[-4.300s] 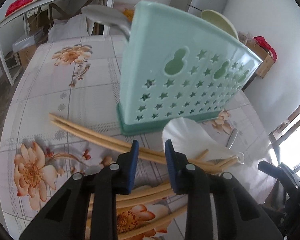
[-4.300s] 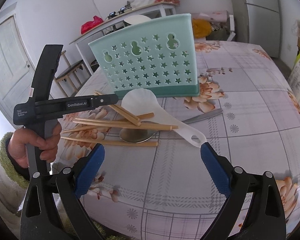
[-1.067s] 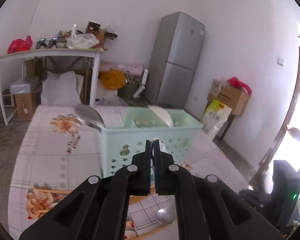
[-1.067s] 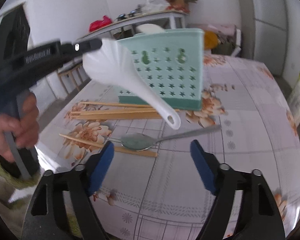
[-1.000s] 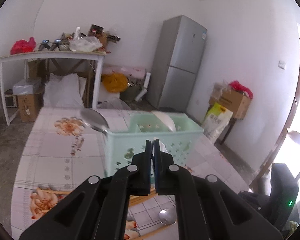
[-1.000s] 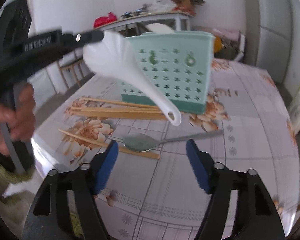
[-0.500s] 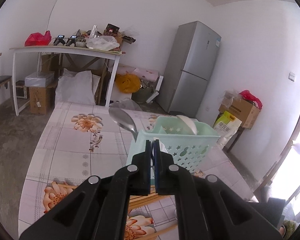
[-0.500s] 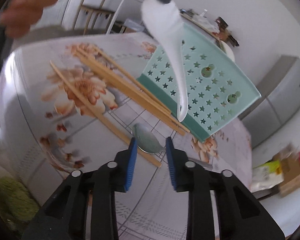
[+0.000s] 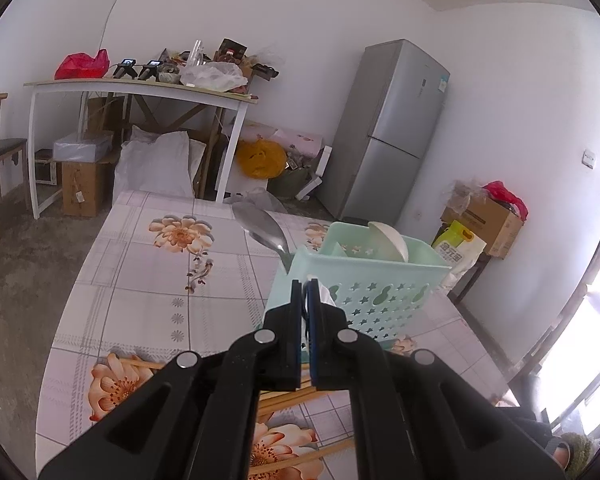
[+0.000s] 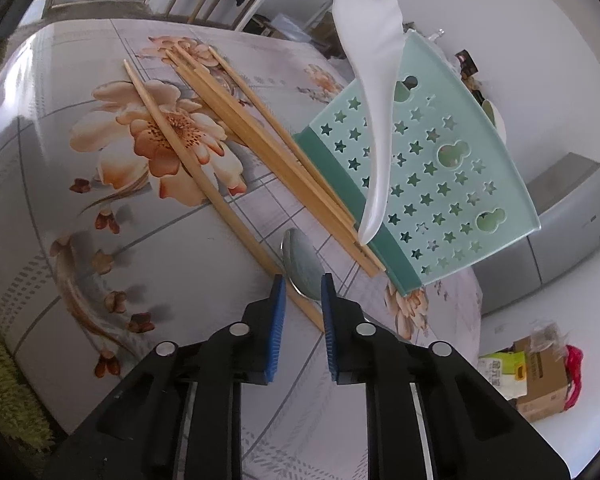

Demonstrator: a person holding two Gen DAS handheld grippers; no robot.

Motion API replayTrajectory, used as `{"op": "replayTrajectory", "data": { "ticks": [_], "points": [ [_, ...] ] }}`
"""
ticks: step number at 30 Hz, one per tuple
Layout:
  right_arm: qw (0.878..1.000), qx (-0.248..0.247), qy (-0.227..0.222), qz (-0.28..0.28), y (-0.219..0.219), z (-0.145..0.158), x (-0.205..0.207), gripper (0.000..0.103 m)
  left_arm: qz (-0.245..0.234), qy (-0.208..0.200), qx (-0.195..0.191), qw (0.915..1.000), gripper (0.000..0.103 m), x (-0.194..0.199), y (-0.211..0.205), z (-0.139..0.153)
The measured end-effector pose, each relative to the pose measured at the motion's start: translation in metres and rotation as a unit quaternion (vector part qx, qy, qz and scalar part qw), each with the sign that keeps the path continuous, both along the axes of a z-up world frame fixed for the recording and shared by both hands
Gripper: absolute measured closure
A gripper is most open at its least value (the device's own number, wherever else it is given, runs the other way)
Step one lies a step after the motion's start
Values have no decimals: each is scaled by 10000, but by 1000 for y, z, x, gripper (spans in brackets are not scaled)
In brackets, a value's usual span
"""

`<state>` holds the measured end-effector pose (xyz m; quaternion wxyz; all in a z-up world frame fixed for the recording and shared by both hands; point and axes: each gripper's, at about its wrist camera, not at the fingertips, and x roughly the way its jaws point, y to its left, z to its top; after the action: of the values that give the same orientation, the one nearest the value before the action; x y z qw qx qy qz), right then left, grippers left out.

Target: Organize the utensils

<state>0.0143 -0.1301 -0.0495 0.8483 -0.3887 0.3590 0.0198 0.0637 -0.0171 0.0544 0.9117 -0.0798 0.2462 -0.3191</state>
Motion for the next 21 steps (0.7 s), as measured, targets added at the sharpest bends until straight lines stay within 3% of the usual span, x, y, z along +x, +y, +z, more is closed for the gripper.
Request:
{"op": "replayTrajectory", "data": {
  "ticks": [7, 16, 21],
  "points": [
    [9999, 17, 48, -97, -3, -4, 6, 103, 23, -11, 2, 10000, 101, 1, 1, -2],
    [9999, 36, -37, -91, -7, -1, 10, 103, 67, 11, -13, 10000, 101, 6, 4, -5],
    [9998, 2, -137, -140, -9, 3, 10, 89, 82, 11, -19, 10000, 101, 6, 4, -5]
  ]
}}
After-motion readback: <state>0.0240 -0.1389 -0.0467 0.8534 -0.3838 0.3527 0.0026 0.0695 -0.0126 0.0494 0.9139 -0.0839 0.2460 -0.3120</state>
